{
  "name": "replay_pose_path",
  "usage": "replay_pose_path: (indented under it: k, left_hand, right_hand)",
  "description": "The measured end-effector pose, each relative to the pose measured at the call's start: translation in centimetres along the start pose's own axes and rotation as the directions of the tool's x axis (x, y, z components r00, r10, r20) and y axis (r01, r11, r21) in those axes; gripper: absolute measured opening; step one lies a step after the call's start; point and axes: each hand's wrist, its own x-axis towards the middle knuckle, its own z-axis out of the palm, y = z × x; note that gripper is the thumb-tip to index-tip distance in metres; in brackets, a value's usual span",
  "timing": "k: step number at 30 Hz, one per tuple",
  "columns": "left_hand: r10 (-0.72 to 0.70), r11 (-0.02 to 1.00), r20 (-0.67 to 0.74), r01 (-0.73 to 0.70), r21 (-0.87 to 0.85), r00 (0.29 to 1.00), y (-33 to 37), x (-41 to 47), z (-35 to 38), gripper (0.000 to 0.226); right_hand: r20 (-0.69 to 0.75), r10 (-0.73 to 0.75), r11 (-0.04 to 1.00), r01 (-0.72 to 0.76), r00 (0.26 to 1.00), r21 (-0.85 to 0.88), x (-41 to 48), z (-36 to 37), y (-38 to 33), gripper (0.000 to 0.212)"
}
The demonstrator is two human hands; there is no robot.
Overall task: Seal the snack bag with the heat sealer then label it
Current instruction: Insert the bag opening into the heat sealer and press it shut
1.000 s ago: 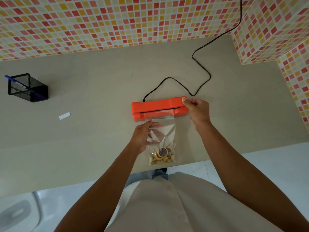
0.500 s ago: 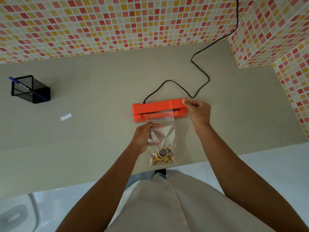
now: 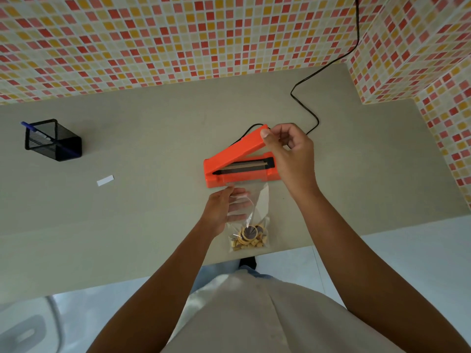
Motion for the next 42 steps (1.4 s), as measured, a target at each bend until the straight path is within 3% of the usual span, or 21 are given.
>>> replay_pose_path:
  k: [5,8,10,13,15,21,28,42]
  left_hand:
    - [0.028,0.999,0.000,-0.028,0.021,1.000,0.4,-0.3,0.1,0.041]
    - [0.054,0.998,-0.001,-0.054,0.023,0.999,0.5,-0.5,0.2,0.040]
    - [0.073,0.997,0.000,-0.073,0.024,0.997,0.6,-0.6,0.2,0.040]
    - [0.092,0.995,0.007,-0.092,0.029,0.996,1.0,-0.7,0.3,0.039]
    - [0.104,0.994,0.013,-0.105,0.042,0.994,1.2,-0.8,0.3,0.040]
    - [0.136,0.988,0.028,-0.138,0.068,0.990,1.8,-1.5,0.4,0.042]
    - [0.163,0.984,0.036,-0.165,0.064,0.986,1.7,-2.1,0.5,0.036]
    - [0.164,0.975,0.013,-0.164,0.148,0.986,0.0,-5.1,-4.4,0.029]
  right_hand:
    - [-0.050,0.036,0.998,-0.034,0.998,0.044,-0.7,-0.9,1.1,0.020]
    - [-0.132,0.179,0.977,-0.192,0.975,-0.092,-1.8,-1.7,4.2,0.033]
    - [-0.142,0.317,0.907,-0.344,0.938,-0.242,-2.6,-2.0,6.3,0.051]
    - [0.000,0.497,0.825,-0.473,0.868,-0.310,-3.8,-1.9,7.3,0.067]
    - [0.086,0.568,0.815,-0.546,0.818,-0.194,-4.5,-1.5,7.1,0.054]
    - [0.159,0.500,0.862,-0.506,0.851,-0.004,-4.7,-0.7,7.6,0.008]
    - [0.189,0.431,0.886,-0.453,0.883,0.095,-4.9,-0.7,7.2,0.007]
    - [0.292,0.431,0.892,-0.452,0.854,0.007,-9.0,1.7,8.7,0.007]
